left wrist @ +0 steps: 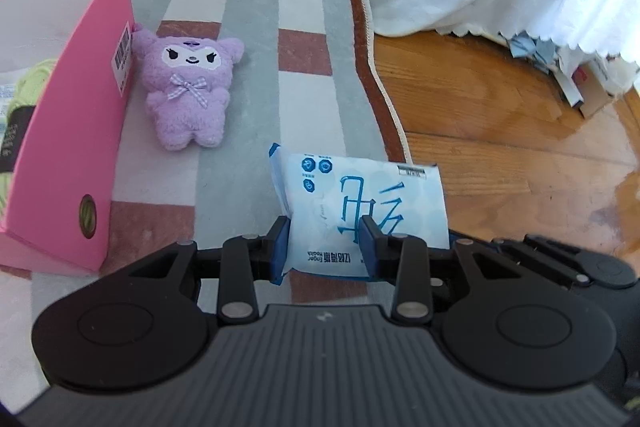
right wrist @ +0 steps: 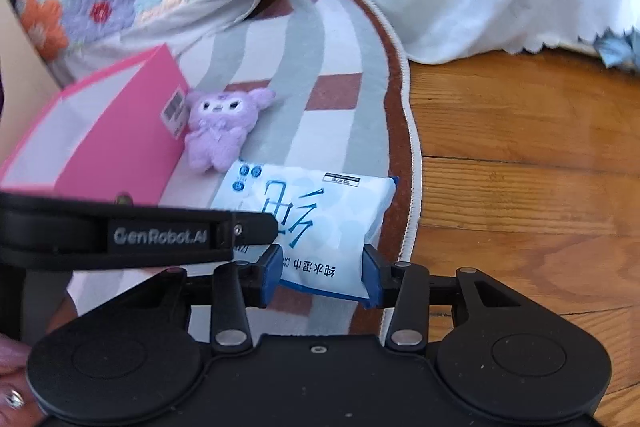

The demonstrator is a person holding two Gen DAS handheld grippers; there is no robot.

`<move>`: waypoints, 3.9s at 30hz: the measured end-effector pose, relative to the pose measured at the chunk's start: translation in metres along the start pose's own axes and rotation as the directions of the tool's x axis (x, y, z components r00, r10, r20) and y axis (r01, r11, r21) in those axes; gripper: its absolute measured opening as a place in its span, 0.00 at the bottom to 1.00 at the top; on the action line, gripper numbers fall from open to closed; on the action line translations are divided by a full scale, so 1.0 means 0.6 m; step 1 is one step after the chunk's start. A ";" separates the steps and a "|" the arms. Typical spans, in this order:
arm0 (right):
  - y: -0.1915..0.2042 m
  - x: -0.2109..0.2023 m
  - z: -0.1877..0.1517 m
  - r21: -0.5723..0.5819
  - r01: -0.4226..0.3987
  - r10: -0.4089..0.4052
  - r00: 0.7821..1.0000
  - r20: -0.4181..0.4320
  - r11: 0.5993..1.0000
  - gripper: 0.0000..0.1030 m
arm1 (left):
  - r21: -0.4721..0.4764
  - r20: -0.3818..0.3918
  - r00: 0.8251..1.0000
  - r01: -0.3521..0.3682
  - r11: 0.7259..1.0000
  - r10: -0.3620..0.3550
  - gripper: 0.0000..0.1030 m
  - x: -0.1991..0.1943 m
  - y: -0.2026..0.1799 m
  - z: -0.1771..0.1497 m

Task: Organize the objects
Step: 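Lift the wet-wipe pack with the left gripper toward the pink box, then lower the wet-wipe pack into the pink box beside the soap bar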

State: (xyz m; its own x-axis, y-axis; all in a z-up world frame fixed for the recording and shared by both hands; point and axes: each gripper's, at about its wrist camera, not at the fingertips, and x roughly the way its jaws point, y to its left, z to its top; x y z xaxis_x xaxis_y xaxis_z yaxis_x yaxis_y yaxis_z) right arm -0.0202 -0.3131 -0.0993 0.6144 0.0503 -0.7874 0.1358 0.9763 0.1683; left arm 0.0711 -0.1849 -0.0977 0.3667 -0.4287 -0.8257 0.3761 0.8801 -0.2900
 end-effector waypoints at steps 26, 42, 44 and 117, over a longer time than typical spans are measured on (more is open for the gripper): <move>0.144 -0.116 0.011 -0.162 -0.080 0.064 0.993 -0.102 0.984 0.50 | -0.016 -0.013 1.000 -0.008 1.000 0.008 0.34 -0.186 0.059 -0.044; 0.253 -0.155 0.024 -0.258 -0.109 0.077 0.988 -0.131 0.960 0.52 | -0.047 0.009 1.000 -0.021 0.999 0.021 0.36 -0.279 0.132 -0.066; 0.265 -0.159 0.027 -0.268 -0.109 0.077 0.989 -0.127 0.957 0.52 | -0.045 0.019 1.000 -0.021 0.999 0.022 0.36 -0.289 0.140 -0.067; 0.406 0.138 0.182 -0.216 -0.336 0.296 0.934 -0.200 0.917 0.37 | -0.124 0.028 0.984 -0.174 0.977 0.179 0.37 -0.187 0.447 0.091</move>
State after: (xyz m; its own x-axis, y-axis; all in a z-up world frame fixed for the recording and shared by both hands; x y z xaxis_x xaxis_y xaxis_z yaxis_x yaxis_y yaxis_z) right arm 0.1486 -0.0943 -0.0588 0.4589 0.3775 -0.8043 -0.2504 0.9235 0.2906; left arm 0.1773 0.0879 -0.0561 0.4520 -0.2704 -0.8501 0.1980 0.9596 -0.1999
